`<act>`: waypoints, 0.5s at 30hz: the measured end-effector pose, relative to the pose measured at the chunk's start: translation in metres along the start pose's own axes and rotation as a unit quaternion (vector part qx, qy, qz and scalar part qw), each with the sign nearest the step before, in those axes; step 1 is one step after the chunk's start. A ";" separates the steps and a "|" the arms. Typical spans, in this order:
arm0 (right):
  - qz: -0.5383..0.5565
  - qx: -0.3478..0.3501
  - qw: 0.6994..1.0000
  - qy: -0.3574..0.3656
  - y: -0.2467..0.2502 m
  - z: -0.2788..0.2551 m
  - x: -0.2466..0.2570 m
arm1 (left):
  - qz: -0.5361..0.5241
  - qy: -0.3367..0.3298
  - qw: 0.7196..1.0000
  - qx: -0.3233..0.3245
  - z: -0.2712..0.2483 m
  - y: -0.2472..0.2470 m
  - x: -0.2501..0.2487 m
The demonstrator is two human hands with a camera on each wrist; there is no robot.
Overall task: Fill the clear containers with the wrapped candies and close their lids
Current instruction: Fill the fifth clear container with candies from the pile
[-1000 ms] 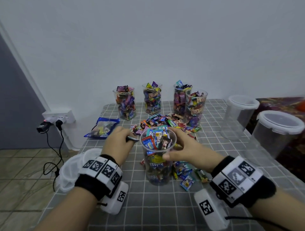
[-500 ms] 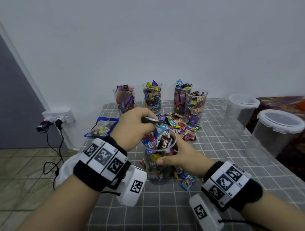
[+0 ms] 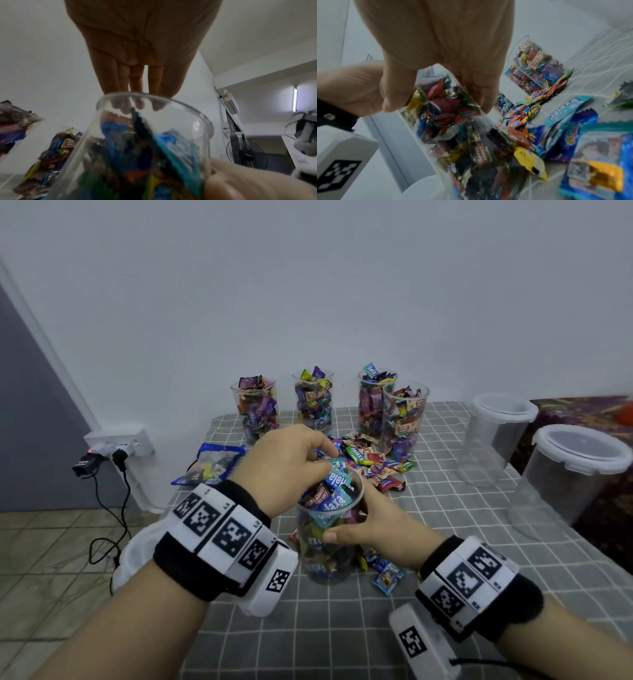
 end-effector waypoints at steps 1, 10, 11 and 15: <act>0.002 0.000 1.000 0.001 0.000 0.000 0.000 | 0.037 -0.007 0.999 0.021 0.001 -0.005 -0.003; 0.017 0.004 1.000 0.009 0.000 -0.001 -0.001 | 0.127 -0.023 0.986 0.101 0.000 -0.014 -0.009; 0.014 0.004 1.000 0.010 0.000 -0.001 -0.001 | 0.112 -0.022 0.990 0.089 -0.001 -0.011 -0.009; 0.007 -0.001 1.000 0.016 -0.001 0.000 0.000 | 0.094 -0.028 0.993 0.065 -0.002 -0.009 -0.010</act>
Point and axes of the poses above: each hand's wrist, its own z-axis towards the middle knuckle, its own y-axis out of the back of the hand, x = y × z, the point moved 7 cm from there along z, towards the middle knuckle
